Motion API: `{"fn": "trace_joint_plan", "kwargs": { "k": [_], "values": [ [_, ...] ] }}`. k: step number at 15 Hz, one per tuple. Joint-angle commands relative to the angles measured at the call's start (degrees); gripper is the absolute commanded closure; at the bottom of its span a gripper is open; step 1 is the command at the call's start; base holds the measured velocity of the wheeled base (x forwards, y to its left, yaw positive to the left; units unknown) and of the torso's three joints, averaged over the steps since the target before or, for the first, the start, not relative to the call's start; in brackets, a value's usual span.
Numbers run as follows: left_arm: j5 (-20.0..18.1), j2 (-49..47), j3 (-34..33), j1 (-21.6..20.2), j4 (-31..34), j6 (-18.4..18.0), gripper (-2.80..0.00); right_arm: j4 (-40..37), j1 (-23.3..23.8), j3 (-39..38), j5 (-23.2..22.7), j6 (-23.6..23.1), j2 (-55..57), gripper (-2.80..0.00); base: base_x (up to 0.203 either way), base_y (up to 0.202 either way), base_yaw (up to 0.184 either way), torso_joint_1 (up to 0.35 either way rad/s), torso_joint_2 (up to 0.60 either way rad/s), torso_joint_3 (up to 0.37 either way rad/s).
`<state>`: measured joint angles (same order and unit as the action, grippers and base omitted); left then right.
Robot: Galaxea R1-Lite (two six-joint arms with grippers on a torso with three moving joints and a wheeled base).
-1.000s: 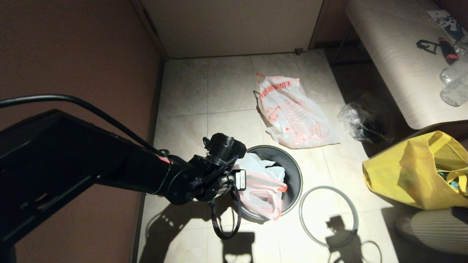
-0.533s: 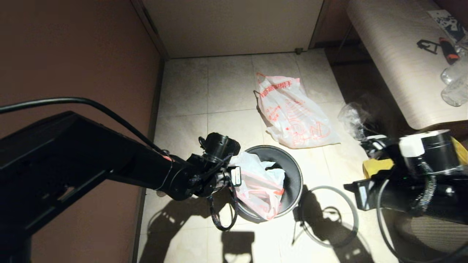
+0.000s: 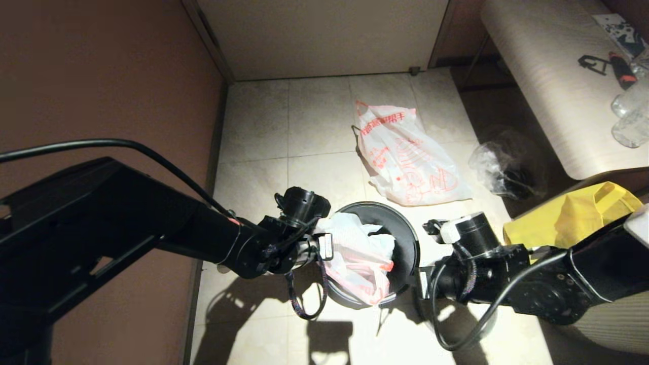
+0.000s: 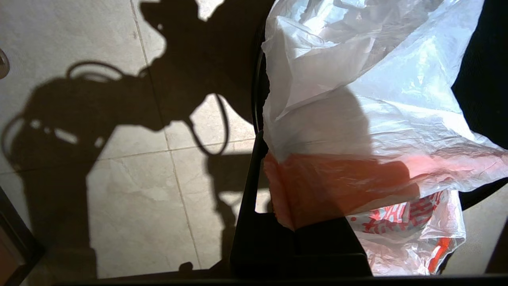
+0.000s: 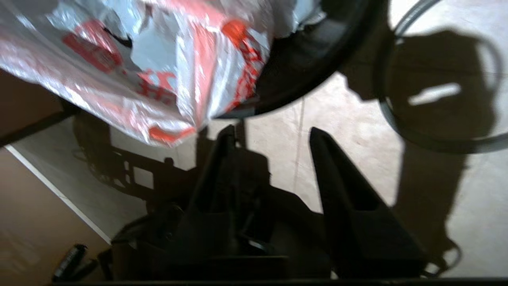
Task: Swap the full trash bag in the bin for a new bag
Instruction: Put the new garbage bag on the trash can
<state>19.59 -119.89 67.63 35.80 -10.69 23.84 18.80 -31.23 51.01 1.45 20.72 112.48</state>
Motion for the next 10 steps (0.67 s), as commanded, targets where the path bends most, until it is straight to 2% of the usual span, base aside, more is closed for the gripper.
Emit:
{"fn": "trace_joint_plan", "kwargs": {
  "k": [1, 2, 6, 10],
  "values": [
    [0.27, 1.07, -0.04, -0.38, 0.13, 0.15, 0.0, 0.08, -1.11, 2.96, -0.09, 1.81, 3.5, -2.8, 0.0, 0.0, 0.0, 0.0, 0.0, 0.0],
    [0.27, 1.29, -0.05, -0.56, 0.19, 0.15, 0.0, -0.16, -2.04, 4.1, -0.12, 3.22, 3.78, -2.8, 0.0, 0.0, 0.0, 0.0, 0.0, 0.0],
    [0.18, 1.15, -0.13, -0.98, 0.23, 0.15, 0.0, 0.12, -4.95, 5.57, 0.09, 3.49, 7.82, -2.8, 0.0, 0.0, 0.0, 0.0, 0.0, 0.0],
    [0.18, 1.42, -0.05, -1.0, 0.32, 0.15, 0.0, 0.27, -5.13, 8.78, 0.24, 3.36, 10.82, -2.8, 0.0, 0.0, 0.0, 0.0, 0.0, 0.0]
  ]
}}
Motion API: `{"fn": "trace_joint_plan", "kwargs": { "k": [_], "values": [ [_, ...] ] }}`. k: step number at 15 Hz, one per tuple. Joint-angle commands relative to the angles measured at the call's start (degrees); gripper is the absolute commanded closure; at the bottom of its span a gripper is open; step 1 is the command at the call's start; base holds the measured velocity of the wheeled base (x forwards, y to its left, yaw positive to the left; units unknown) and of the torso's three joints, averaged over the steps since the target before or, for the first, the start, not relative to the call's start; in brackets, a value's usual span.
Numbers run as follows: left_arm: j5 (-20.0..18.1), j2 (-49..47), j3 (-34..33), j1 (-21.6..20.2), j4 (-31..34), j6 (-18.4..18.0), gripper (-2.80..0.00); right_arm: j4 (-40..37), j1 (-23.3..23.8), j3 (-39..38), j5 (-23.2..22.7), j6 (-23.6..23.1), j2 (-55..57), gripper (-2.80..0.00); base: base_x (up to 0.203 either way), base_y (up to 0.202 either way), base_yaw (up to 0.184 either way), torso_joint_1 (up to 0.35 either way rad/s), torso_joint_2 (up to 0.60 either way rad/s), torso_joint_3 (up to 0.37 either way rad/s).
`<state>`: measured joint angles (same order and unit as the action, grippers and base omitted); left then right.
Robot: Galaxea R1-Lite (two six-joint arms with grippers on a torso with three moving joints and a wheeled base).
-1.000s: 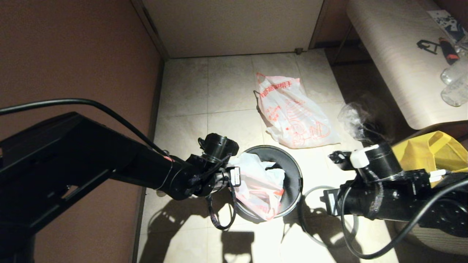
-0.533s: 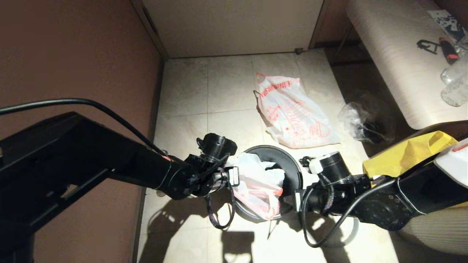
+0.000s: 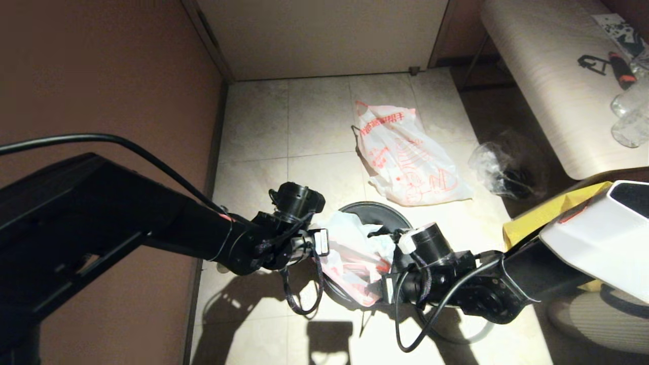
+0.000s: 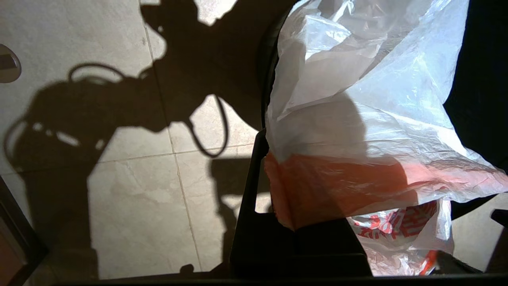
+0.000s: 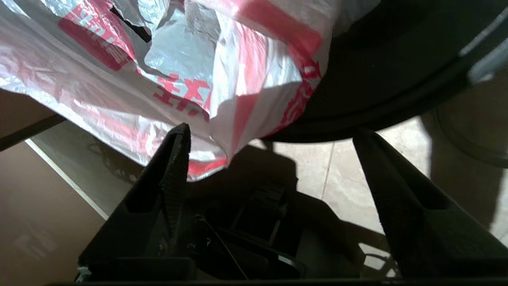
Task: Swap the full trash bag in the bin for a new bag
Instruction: Put the new garbage bag on the trash can
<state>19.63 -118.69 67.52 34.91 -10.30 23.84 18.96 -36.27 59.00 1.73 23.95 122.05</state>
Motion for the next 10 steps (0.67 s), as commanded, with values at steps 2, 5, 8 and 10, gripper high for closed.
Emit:
{"fn": "trace_joint_plan", "kwargs": {
  "k": [2, 5, 8, 10],
  "values": [
    [0.15, 0.3, -0.19, -0.46, -0.07, 0.24, 0.0, 0.04, -0.08, 4.02, 0.5, 0.05, 3.42, -2.8, 0.0, 0.0, 0.0, 0.0, 0.0, 0.0],
    [0.14, 0.94, -0.55, -0.65, -0.16, 0.33, 0.0, -0.52, -0.04, 9.37, 2.75, -0.09, 7.11, -2.8, 0.0, 0.0, 0.0, 0.0, 0.0, 0.0],
    [0.06, 1.09, -0.46, -1.07, -0.25, 0.24, 0.0, -2.08, -0.29, 11.93, 5.48, -0.49, 9.64, 0.0, 0.0, 0.0, 0.0, 0.0, 0.0, 0.0],
    [0.06, 1.33, -0.6, -1.08, -0.21, 0.36, 0.0, -2.08, -0.37, 12.94, 7.45, -0.49, 10.8, 0.0, 0.0, 0.0, 0.0, 0.0, 0.0, 0.0]
  ]
}}
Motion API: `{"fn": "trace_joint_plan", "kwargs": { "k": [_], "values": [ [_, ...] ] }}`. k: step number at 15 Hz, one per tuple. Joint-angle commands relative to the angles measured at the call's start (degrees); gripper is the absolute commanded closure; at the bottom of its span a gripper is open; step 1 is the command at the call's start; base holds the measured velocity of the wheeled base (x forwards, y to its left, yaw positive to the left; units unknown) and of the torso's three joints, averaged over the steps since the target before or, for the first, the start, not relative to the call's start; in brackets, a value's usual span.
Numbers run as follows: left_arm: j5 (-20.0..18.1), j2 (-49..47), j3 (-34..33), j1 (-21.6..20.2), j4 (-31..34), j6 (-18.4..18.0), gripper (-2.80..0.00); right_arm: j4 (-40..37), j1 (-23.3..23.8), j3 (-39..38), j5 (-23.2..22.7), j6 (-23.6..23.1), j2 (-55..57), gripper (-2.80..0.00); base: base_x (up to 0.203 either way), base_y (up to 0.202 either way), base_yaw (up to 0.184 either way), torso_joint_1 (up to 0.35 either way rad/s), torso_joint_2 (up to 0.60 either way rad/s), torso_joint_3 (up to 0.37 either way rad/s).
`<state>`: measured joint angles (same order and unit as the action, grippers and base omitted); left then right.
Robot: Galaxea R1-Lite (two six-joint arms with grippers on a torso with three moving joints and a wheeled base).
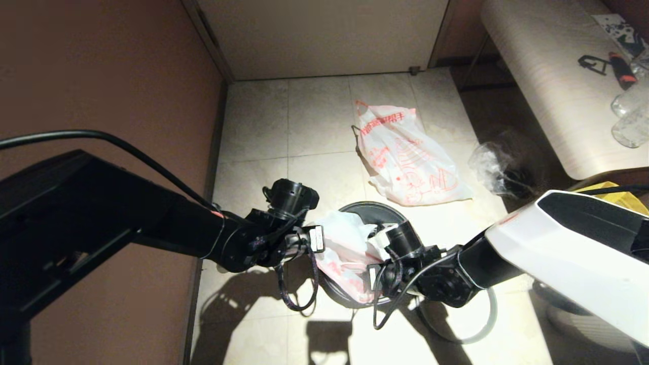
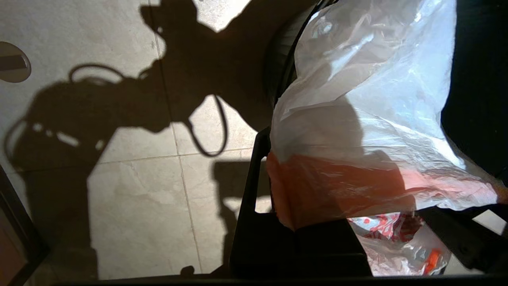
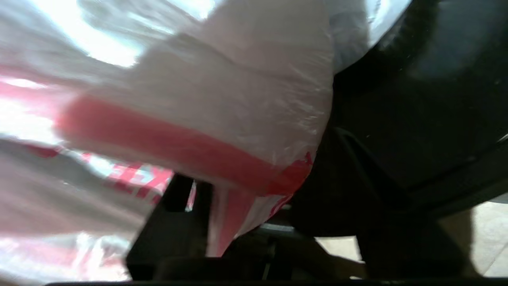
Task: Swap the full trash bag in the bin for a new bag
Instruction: Put the new garbage bag on the trash can
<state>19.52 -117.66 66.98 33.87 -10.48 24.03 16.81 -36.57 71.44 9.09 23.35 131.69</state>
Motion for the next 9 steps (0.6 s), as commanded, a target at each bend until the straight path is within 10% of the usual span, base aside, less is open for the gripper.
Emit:
{"fn": "trace_joint_plan", "kwargs": {
  "k": [1, 9],
  "values": [
    [0.17, 0.58, -0.26, -0.05, 0.1, 0.54, 0.0, -0.01, -0.06, 0.78, 1.54, 0.05, 1.2, 0.0, 0.0, 0.0, 0.0, 0.0, 0.0, 0.0],
    [-6.95, -0.4, -1.16, 0.58, 0.08, 0.83, 0.0, -8.17, 4.03, -4.16, 2.58, 2.83, -13.73, 0.0, 0.0, 0.0, 0.0, 0.0, 0.0, 0.0]
  ]
}}
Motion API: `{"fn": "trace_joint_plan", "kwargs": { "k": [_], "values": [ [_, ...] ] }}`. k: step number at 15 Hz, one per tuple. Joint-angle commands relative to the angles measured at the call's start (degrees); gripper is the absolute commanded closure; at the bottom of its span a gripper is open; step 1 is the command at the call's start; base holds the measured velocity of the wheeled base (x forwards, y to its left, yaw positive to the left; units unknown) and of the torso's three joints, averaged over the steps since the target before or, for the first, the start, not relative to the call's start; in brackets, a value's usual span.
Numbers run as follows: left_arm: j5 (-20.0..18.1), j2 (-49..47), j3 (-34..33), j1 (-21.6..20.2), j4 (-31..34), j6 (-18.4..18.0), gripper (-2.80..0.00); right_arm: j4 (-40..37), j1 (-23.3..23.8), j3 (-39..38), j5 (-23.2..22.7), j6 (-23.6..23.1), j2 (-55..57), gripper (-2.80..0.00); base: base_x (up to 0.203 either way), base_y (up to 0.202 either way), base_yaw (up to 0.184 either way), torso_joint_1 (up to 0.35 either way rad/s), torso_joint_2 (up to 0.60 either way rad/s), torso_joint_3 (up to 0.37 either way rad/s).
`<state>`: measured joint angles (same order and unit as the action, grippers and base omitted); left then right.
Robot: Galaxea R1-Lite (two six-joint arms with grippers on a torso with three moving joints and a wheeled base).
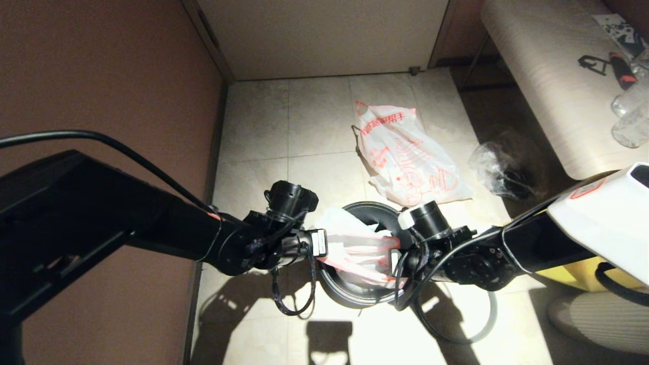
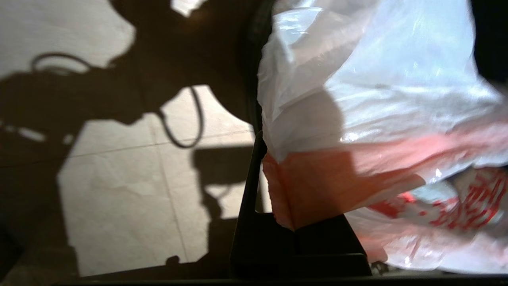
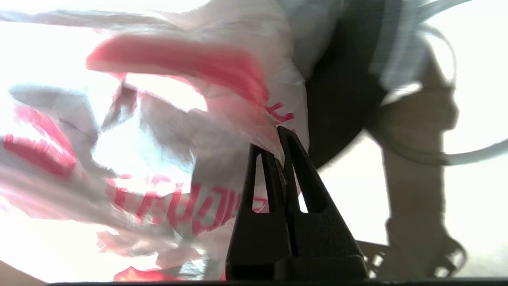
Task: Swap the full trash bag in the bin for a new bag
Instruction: Put the new garbage bag on the trash can
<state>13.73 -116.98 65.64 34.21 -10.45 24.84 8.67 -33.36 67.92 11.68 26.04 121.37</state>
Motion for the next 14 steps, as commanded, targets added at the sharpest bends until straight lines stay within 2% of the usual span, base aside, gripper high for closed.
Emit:
{"fn": "trace_joint_plan", "kwargs": {
  "k": [1, 5, 8, 14],
  "values": [
    [-1.73, -2.1, 0.04, 0.28, 0.36, -0.17, 0.0, -0.12, 1.46, -2.18, 1.2, 0.21, -4.55, 0.0, 0.0, 0.0, 0.0, 0.0, 0.0, 0.0],
    [-2.07, -6.12, -4.52, 1.22, -0.01, -1.9, 0.0, 0.73, 0.97, -10.04, 5.02, 0.37, -4.92, 0.0, 0.0, 0.0, 0.0, 0.0, 0.0, 0.0],
    [-2.39, -9.13, -5.21, 1.26, -0.29, -1.81, 0.0, 2.42, 0.03, -13.4, 5.45, 0.37, -4.51, 0.0, 0.0, 0.0, 0.0, 0.0, 0.0, 0.0],
    [-1.85, -14.33, -4.09, 0.86, -2.8, -3.29, 0.0, 3.43, 0.44, -11.8, 6.97, 0.16, 5.34, 0.0, 0.0, 0.0, 0.0, 0.0, 0.0, 0.0]
  ]
}}
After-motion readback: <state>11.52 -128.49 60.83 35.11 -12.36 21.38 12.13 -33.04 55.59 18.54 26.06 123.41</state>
